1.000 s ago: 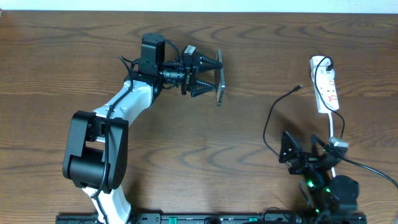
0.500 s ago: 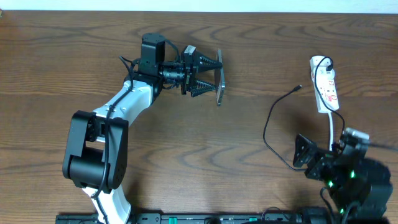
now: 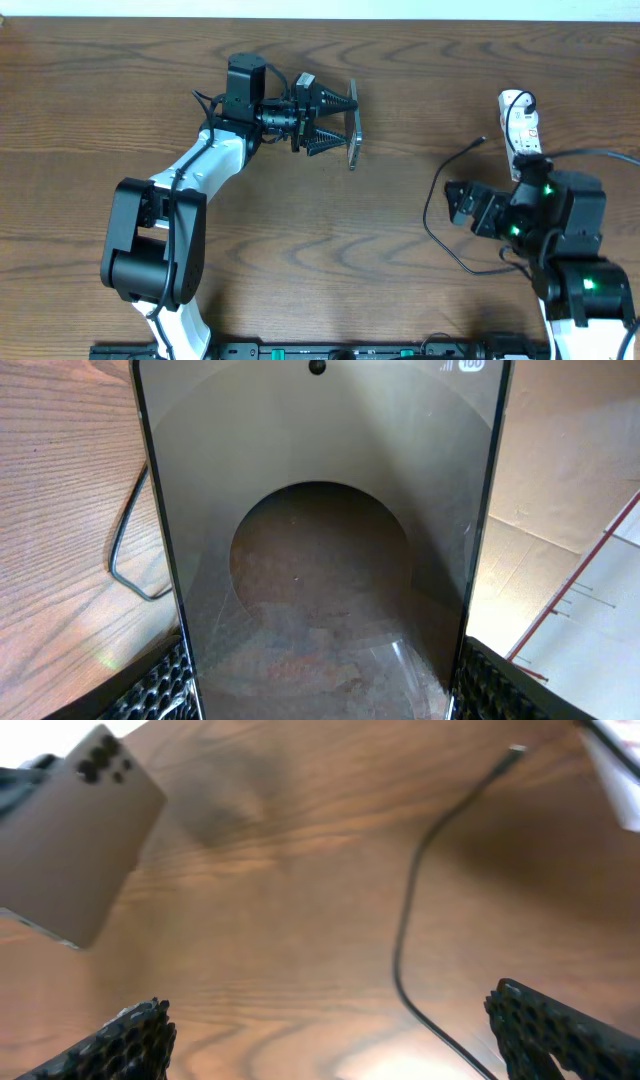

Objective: Plug charger to phone and switch on socket
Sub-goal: 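Move the right gripper toward the phone held by the left gripper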

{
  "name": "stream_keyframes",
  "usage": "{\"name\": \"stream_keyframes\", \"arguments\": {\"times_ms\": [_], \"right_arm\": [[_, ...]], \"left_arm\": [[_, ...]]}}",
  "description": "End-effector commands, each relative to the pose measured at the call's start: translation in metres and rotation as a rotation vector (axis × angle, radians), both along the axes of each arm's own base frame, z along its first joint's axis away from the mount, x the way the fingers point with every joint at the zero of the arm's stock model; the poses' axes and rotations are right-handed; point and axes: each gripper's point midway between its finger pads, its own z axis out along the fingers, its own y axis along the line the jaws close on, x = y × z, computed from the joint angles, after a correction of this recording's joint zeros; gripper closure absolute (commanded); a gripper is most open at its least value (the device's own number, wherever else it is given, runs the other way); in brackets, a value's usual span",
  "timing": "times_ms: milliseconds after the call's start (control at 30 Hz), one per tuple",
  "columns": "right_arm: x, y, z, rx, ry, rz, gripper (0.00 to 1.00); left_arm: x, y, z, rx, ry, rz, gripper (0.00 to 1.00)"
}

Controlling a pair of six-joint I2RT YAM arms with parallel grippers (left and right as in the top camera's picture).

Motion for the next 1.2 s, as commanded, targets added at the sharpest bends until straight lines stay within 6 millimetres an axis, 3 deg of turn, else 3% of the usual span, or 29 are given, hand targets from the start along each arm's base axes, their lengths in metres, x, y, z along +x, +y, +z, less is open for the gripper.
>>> {"name": "stream_keyframes", "arguments": {"times_ms": [0,267,467,900,1167], "right_arm": [[0.008,0.034,0.013,0.078,-0.060,0.205,0.01],[0.025,0.074,0.002,0.070,-0.077,0.373,0.01],[0.035,0.114,0.024,0.073,-0.214,0.477,0.01],[0.047,0.146,0.045,-0.086,-0.363,0.244,0.01],[0.061,0.166,0.036,-0.167,-0.424,0.075,0.06]], "left_arm": [[-0.002,0.002,0.009,-0.016,-0.035,-0.015,0.47],[-0.001,0.002,0.009,-0.016,-0.036,-0.014,0.47],[-0.001,0.002,0.009,-0.016,-0.036,-0.014,0.47],[-0.001,0.002,0.009,-0.016,-0.036,-0.014,0.47],[-0.001,0.002,0.009,-0.016,-0.040,-0.015,0.47]]}}
